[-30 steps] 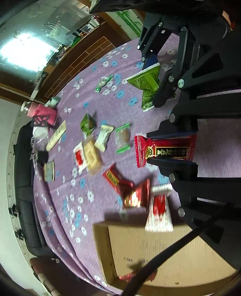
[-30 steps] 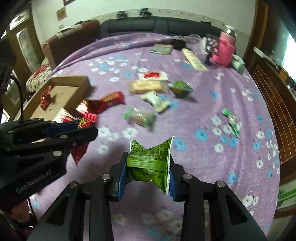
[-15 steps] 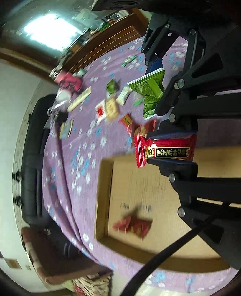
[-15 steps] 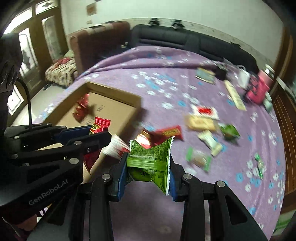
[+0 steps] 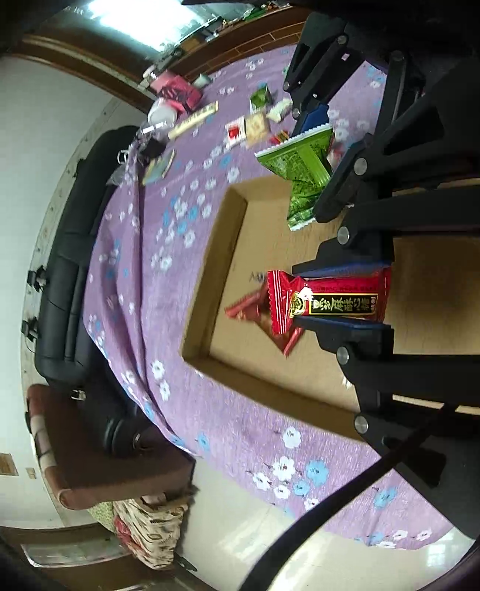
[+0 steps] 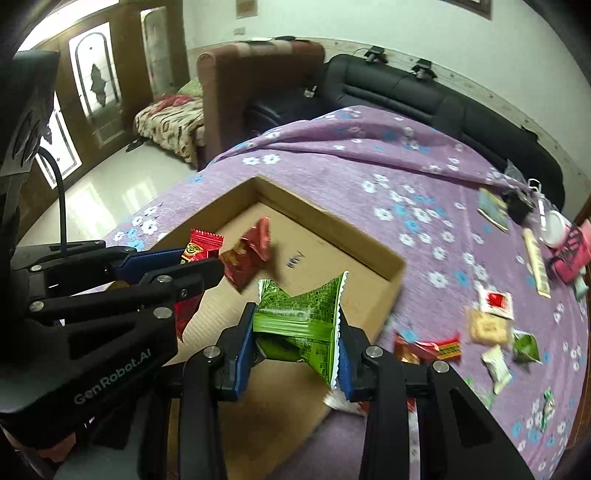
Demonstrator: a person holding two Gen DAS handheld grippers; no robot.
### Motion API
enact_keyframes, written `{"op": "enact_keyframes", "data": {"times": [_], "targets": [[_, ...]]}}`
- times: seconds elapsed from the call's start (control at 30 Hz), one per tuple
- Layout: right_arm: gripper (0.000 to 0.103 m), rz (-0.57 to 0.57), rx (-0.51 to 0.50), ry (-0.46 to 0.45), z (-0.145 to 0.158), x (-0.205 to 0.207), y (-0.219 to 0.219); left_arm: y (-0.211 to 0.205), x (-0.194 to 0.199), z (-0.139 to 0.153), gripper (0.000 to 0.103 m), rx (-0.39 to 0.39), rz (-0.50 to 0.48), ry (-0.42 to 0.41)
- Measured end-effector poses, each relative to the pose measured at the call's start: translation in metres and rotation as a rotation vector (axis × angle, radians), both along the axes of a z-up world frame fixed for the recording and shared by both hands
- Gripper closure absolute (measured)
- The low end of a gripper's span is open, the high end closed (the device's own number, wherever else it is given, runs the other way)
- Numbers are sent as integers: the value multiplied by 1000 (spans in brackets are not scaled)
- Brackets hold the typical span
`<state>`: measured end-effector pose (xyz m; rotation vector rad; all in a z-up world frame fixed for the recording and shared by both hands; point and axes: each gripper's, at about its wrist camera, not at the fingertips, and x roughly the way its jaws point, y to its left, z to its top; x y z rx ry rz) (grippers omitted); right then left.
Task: Organize snacks
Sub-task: 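Carry the red bar with the left gripper into the box while right carries the green packet, then open the left gripper to drop the red bar while right releases the green packet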
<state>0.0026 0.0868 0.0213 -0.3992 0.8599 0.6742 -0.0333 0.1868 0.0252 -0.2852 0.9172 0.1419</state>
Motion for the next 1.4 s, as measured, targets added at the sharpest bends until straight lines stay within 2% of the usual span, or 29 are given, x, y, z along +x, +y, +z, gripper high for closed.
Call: {"op": "enact_keyframes", "data": {"times": [0.33,0.7,0.73,0.83,0.93,1.13,1.27,1.4], "targets": [[66,-15,-60,51,-24,14,17,17,14,-27,81,-26,25,93],[64,-45,-93,78,-33,20,18,16,18,-33,78,-39,21,130],[64,-45,-93,78,-33,20,18,16,19,-33,74,-39,24,133],[64,-51,-96,81,-33,20,17,18,19,-32,54,-46,44,147],[63,-60,-98,83,-32,20,16,17,17,-30,51,-43,44,141],[63,-63,-101,83,-31,20,14,15,16,-27,37,-29,50,147],[62,-64,-109,79,-29,18,13,16,14,-27,33,-28,63,153],[53,-54,-119,68,-24,14,11,16,11,-25,31,-32,71,149]]}}
